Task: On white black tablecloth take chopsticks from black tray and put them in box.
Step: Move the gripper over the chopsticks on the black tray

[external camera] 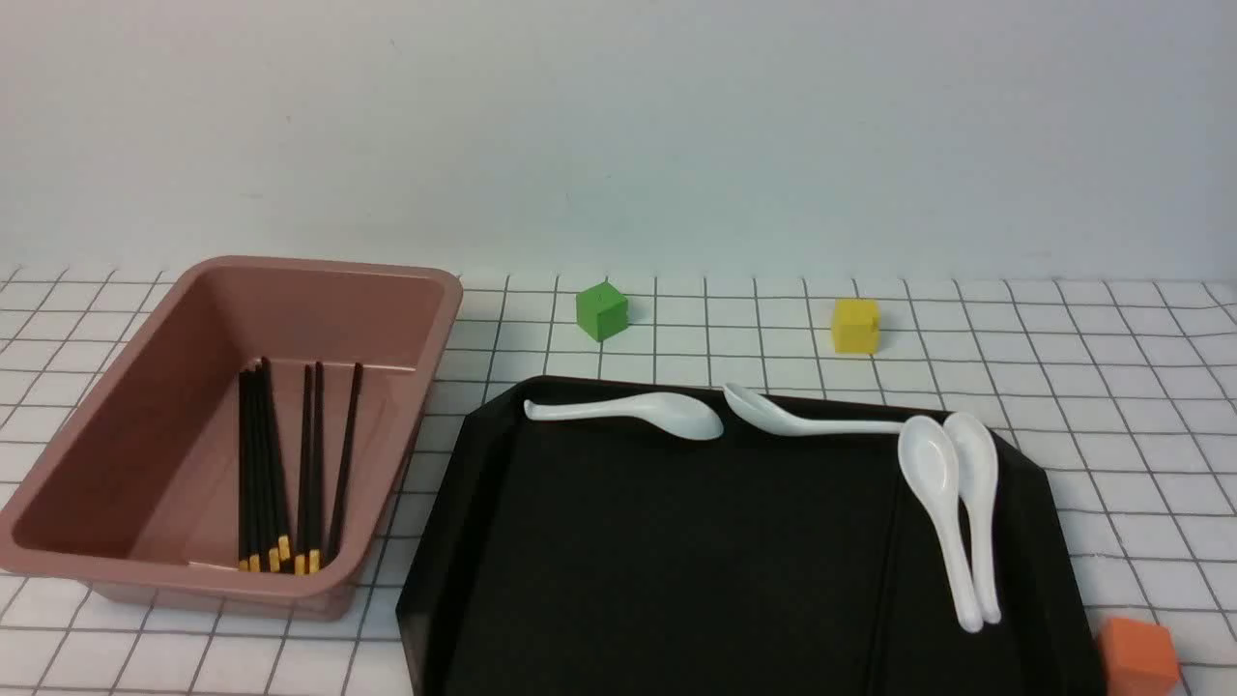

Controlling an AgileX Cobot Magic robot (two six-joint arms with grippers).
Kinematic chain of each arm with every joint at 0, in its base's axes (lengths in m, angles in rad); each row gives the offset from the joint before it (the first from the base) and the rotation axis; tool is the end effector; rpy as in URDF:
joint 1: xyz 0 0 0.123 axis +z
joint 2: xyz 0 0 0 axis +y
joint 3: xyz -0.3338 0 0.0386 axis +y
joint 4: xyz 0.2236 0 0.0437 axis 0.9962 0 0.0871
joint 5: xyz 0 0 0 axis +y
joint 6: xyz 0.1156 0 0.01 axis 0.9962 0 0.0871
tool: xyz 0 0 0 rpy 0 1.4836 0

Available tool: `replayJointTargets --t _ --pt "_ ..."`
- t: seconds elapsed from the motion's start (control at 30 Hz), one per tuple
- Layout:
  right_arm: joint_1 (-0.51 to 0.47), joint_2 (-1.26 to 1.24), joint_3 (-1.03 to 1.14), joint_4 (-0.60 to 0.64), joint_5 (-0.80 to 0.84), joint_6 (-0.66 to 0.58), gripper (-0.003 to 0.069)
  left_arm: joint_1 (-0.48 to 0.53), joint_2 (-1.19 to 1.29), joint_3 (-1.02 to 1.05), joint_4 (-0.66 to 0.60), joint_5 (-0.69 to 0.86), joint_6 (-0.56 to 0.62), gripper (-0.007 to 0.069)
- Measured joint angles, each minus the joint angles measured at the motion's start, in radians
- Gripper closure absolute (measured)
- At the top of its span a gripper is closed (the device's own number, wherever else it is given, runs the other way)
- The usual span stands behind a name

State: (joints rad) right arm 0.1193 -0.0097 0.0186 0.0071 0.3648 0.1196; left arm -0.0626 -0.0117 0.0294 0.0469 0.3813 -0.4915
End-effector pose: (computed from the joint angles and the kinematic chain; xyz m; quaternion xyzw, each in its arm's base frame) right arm 0.0011 0.0004 0.1672 0.0020 0.8008 0.0743 0.5943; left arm 0.0006 0.0020 0.1618 -0.1598 0.7922 -0.1419 0.5716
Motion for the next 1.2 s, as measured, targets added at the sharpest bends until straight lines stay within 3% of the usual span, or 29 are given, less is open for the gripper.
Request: replayJointTargets --t 1.2 --pt "0.0 0.0 0.0 0.0 0.0 0.0 0.0471 0.0 0.0 0.0 -0.001 0.0 0.0 0.0389"
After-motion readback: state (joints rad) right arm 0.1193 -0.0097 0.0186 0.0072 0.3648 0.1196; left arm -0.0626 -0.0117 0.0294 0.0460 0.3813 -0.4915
